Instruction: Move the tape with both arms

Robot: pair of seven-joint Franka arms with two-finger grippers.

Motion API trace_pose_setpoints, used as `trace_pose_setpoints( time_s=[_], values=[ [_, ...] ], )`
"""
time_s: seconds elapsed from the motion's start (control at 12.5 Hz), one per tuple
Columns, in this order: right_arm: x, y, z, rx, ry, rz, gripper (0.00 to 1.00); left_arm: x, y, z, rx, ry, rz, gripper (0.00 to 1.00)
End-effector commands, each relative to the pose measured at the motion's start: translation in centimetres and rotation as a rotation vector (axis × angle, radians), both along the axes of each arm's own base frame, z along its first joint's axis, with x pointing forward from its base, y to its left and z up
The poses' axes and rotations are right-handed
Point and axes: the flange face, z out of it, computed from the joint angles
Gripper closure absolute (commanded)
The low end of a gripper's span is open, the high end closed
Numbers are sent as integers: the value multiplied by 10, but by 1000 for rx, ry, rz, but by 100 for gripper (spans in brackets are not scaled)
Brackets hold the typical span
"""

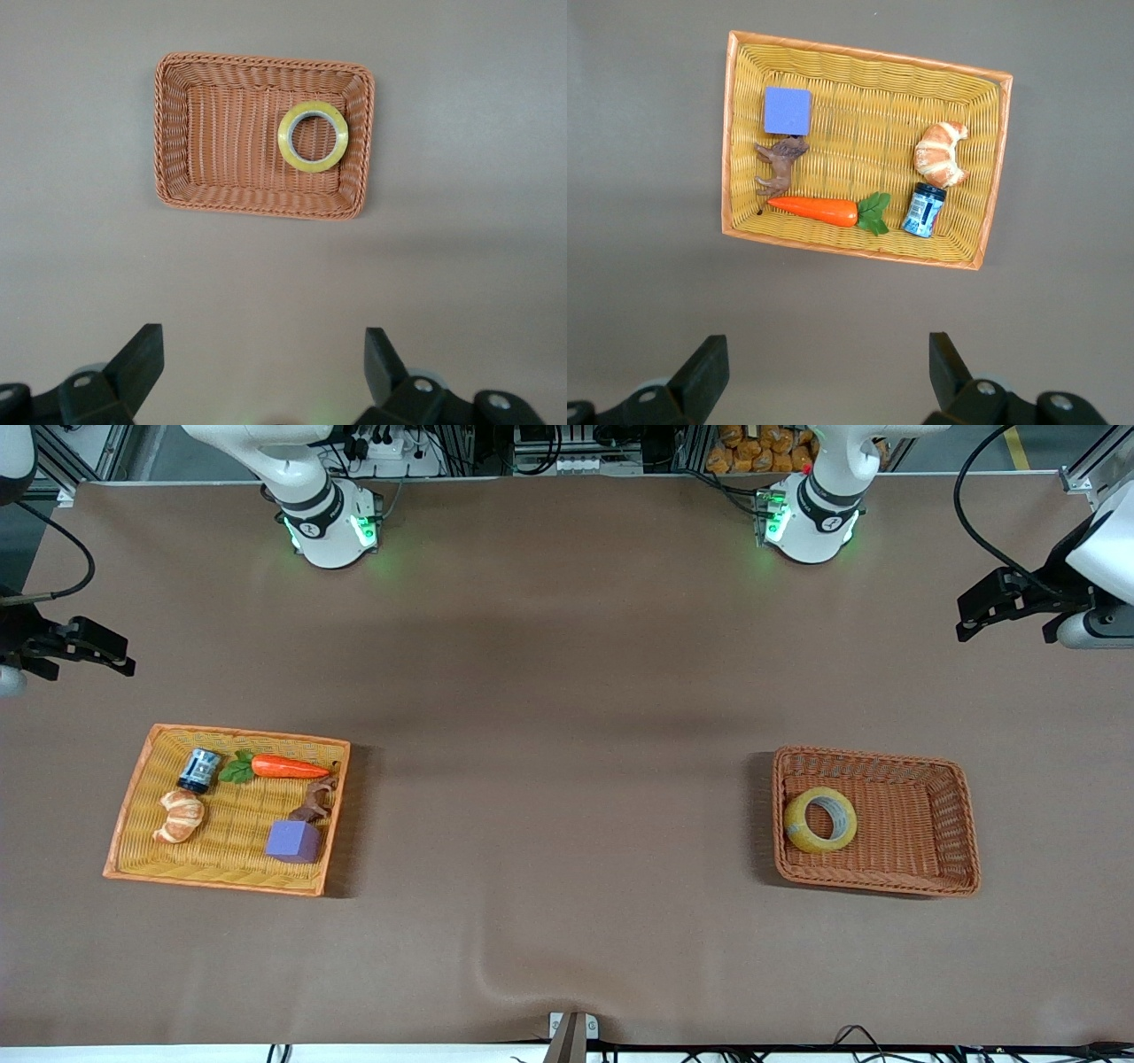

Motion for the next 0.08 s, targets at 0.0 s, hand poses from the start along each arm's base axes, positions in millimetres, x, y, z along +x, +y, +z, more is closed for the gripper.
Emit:
trace_pose_setpoints(
  time_s=[0.0],
  values=[
    [-8, -2, 6, -10, -2, 9, 0, -11, -1, 4, -14, 16, -13, 0]
  ],
)
